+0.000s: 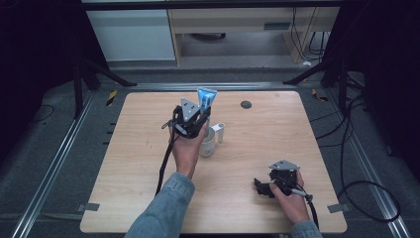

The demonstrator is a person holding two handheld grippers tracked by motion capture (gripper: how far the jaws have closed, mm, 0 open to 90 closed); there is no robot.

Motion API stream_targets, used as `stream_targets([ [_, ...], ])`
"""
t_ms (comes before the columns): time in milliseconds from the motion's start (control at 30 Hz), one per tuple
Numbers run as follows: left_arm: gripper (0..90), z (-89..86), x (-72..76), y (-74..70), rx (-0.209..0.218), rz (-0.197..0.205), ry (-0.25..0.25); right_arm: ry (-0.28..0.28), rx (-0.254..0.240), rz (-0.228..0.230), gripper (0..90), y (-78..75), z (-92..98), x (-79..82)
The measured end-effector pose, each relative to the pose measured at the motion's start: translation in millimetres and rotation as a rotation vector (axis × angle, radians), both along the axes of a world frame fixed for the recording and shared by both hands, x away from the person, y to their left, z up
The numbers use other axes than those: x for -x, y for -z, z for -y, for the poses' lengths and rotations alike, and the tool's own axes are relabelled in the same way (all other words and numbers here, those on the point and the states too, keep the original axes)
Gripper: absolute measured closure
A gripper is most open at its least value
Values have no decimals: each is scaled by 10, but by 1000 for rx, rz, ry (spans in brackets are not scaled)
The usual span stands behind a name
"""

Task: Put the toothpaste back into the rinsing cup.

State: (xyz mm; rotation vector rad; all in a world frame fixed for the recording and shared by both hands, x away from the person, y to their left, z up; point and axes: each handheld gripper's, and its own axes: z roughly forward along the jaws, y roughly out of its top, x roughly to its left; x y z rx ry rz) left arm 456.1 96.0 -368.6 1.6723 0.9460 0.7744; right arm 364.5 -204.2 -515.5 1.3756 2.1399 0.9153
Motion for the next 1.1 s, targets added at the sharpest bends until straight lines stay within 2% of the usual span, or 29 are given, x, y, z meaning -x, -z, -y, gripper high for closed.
stream_targets([
  [300,723,-33,-20,161,18,-15,0,0,0,0,4,0,0,0],
  [1100,722,10,16,296,8,-14,-15,0,-1,1,5,1,-1,-1],
])
